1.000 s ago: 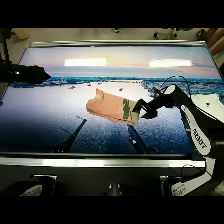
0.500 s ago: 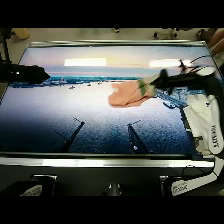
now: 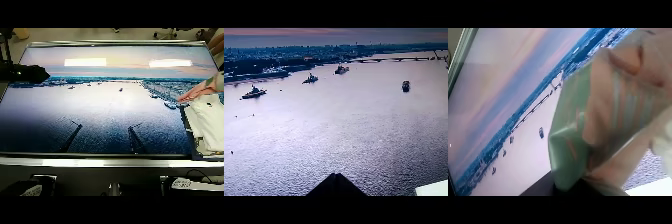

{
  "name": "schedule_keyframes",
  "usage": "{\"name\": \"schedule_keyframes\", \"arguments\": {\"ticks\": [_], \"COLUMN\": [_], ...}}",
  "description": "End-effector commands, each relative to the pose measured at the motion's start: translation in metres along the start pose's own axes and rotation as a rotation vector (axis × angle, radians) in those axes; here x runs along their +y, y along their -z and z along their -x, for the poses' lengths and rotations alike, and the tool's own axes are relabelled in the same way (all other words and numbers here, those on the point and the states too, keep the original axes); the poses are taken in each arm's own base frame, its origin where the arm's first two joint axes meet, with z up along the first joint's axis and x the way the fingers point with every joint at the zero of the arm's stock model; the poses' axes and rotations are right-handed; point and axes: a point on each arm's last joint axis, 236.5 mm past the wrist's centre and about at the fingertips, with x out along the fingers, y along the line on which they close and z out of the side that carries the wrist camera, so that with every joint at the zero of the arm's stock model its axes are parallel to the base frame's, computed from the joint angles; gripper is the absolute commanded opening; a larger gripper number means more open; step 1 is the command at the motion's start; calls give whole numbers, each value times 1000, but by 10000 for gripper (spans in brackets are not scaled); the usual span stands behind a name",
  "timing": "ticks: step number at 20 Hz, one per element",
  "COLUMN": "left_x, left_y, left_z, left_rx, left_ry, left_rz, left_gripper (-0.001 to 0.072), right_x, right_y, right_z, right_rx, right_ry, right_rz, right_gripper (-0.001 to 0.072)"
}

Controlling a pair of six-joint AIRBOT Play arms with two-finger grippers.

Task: Fold the shirts.

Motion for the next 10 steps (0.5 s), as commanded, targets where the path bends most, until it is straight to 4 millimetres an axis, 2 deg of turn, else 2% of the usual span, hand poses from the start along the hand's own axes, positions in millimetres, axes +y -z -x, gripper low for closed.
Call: {"name": "schedule_keyframes", "arguments": {"ticks": [1, 3, 4, 5, 8, 10], "left_x": [2, 4, 4, 4, 4, 4], "left_y": [6, 10, 11, 11, 8, 7], "left_z": [-6, -10, -11, -11, -12, -12], "left_rx": [13, 22, 25, 27, 12, 10], "left_ry": [-1, -2, -2, -3, -1, -1], "left_rz": [-13, -12, -12, -11, -9, -9], "left_gripper": [22, 22, 23, 22, 22, 22], "right_x": [-37, -58, -72, -89, -146, -175], "right_y": [-9, -13, -7, 7, 47, 78], "right_z": [69, 102, 112, 118, 125, 117], "right_rx": [-122, -200, -202, -157, -38, 43], "right_ry": [92, 154, 203, 274, 531, 605], "right_rz": [-111, -159, -184, -213, -264, -334], "right_gripper": [19, 19, 19, 18, 18, 18]}}
